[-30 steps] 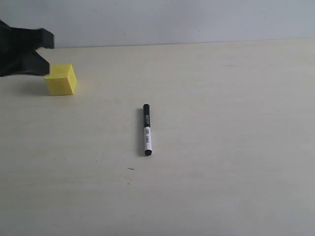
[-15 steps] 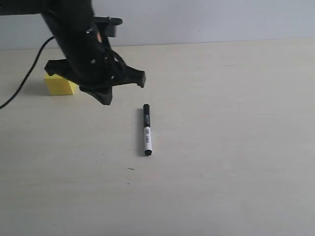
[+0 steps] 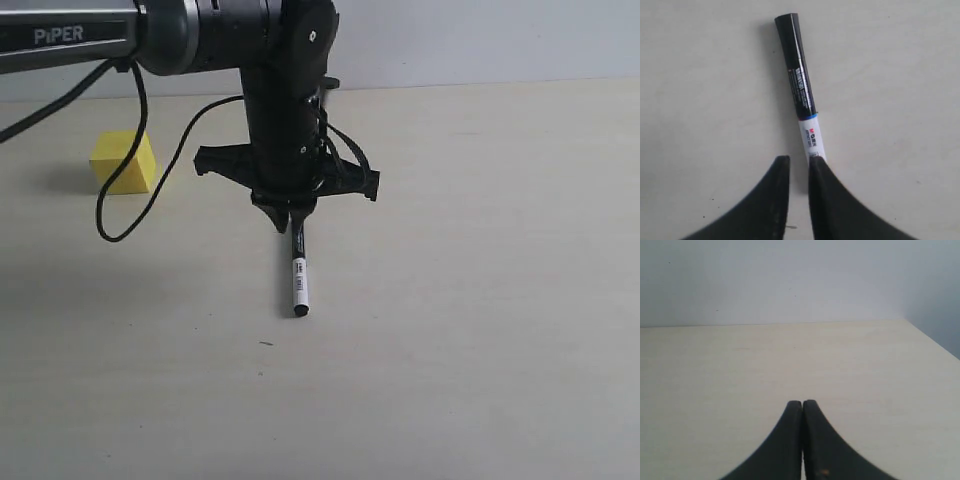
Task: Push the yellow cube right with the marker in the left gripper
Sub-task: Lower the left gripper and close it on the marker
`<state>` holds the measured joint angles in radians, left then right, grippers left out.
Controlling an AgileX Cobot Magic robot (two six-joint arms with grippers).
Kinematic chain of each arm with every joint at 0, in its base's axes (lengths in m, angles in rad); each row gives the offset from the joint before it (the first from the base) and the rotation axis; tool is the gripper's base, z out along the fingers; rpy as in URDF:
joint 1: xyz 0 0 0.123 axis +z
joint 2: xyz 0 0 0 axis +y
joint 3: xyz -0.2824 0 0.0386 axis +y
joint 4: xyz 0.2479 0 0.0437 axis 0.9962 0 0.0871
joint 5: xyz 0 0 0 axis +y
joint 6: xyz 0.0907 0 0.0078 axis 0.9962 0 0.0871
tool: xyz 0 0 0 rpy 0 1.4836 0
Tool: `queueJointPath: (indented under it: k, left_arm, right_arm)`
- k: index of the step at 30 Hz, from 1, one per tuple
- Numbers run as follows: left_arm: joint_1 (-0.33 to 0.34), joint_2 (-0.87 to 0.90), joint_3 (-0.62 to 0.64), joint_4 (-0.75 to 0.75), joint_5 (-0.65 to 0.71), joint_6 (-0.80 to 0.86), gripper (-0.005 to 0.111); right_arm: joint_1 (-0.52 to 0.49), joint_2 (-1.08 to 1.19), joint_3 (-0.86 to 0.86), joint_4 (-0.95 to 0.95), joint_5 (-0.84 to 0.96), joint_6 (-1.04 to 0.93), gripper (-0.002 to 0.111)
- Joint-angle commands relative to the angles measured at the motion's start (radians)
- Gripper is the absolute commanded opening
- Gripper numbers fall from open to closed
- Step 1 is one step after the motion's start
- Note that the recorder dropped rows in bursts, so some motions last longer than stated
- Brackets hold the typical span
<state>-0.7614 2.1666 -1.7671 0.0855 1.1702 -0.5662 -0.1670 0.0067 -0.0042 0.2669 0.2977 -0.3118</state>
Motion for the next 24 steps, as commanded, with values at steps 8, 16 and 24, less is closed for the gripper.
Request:
queueJointPath:
  k: [8,16,24]
  left_arm:
    - [-0.005,0.078,-0.013,-0.024,-0.064,-0.044,0.049]
    - [-0.005,0.120,-0.013,-0.043,-0.068,-0.046,0.049]
    - [-0.005,0.158,-0.013,-0.047,-0.062,-0.047,0.049]
  right_arm:
    - [-0.006,-0.007,0.004,-0.007,-0.007,0.002,0.000]
    - [-0.006,-0.007,0.004,-0.007,-0.007,0.002,0.000]
    - [-0.006,-0.007,0.004,-0.007,-0.007,0.002,0.000]
